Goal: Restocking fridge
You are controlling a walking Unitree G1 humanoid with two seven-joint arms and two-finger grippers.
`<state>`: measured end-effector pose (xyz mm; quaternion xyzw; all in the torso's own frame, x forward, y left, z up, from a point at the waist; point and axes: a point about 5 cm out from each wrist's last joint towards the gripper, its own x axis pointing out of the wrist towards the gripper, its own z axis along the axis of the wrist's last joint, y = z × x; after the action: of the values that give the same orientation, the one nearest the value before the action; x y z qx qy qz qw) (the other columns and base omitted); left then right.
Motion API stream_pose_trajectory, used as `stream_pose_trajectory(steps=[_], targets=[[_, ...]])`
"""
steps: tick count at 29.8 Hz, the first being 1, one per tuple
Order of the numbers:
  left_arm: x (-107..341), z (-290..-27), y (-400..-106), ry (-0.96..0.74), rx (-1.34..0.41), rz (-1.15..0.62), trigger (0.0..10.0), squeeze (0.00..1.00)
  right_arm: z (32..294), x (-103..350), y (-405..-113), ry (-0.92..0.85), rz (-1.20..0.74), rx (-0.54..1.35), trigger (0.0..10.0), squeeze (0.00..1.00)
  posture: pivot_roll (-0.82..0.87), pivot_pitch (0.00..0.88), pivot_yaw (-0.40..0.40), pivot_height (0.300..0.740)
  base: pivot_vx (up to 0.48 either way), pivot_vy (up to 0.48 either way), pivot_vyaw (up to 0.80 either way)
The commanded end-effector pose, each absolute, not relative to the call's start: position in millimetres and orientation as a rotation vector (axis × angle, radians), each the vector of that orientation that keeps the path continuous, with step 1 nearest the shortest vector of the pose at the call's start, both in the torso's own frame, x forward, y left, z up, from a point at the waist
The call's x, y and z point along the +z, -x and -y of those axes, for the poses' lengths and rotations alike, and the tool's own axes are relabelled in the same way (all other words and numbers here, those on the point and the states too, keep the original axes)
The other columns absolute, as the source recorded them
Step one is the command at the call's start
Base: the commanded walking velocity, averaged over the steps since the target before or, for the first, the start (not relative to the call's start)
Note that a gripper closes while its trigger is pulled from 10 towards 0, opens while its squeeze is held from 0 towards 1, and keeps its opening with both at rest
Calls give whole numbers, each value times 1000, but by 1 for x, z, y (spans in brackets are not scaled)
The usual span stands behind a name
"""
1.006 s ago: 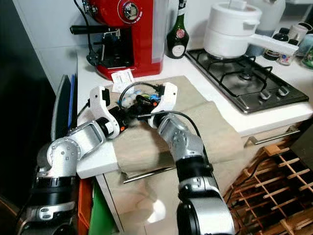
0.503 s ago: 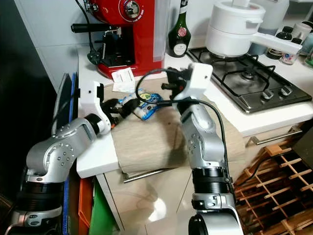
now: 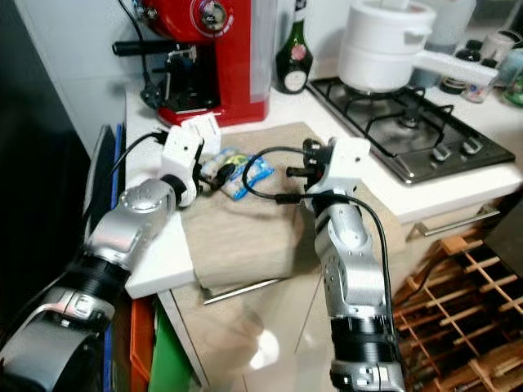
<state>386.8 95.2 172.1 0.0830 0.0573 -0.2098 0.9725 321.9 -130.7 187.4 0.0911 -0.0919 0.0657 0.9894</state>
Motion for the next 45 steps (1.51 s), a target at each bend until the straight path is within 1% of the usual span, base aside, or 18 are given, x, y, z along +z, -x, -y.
stream_pose_trajectory(steps=[1,4,6,10,13,15,19,20,21,23,26,29,33,36,37,40,45], targets=[[167,-97,-391,-178,-407,-143,10000,0,127,190,-318,-174,193,134,10000,0,-160,0,70,740,0,0,0],[153,-98,-393,-126,-378,-243,10000,0,128,187,-315,-173,180,129,10000,0,-172,0,77,740,0,0,0],[149,-97,-393,-112,-378,-269,10000,0,129,187,-314,-173,176,126,10000,0,-172,0,77,740,0,0,0],[124,-96,-385,-96,-390,-393,10000,0,133,186,-312,-172,161,117,10000,0,-188,0,81,740,0,0,0],[112,-91,-379,-77,-421,-441,10000,0,133,185,-312,-172,154,119,10000,0,-187,0,77,740,0,0,0],[108,-89,-378,-49,-434,-466,10000,0,133,186,-311,-172,151,125,10000,0,-185,0,73,740,0,0,0],[105,-88,-376,-51,-445,-487,10000,0,132,186,-311,-173,147,129,10000,0,-183,0,70,740,0,0,0],[100,-89,-374,-80,-459,-506,7725,0,132,186,-312,-174,143,132,10000,0,-181,0,69,740,0,0,0],[94,-89,-370,-135,-499,-535,0,0,131,186,-313,-175,138,136,10000,0,-178,0,67,740,0,0,0],[92,-89,-369,-145,-510,-543,0,0,131,186,-313,-175,137,137,10000,0,-178,0,67,740,0,0,0],[90,-90,-368,-233,-549,-534,0,0,131,188,-315,-175,137,140,10000,0,-174,0,67,740,0,0,0],[88,-91,-366,-232,-559,-545,0,0,130,188,-316,-175,137,142,10000,0,-170,0,69,740,0,0,0],[85,-91,-364,-197,-586,-570,0,0,130,189,-316,-175,137,144,10000,0,-166,0,68,740,0,0,0],[81,-94,-361,-104,-587,-617,0,0,129,189,-317,-175,136,148,10000,0,-163,0,68,740,0,0,0],[81,-94,-361,-104,-587,-617,0,0,129,189,-317,-175,136,148,10000,0,-163,0,68,740,0,0,0],[79,-96,-359,-4,-579,-647,0,0,129,189,-317,-174,132,150,10000,0,-156,0,67,740,0,0,0],[73,-99,-356,6,-583,-672,0,0,127,187,-318,-176,125,154,10000,0,-153,0,66,740,0,0,0]])
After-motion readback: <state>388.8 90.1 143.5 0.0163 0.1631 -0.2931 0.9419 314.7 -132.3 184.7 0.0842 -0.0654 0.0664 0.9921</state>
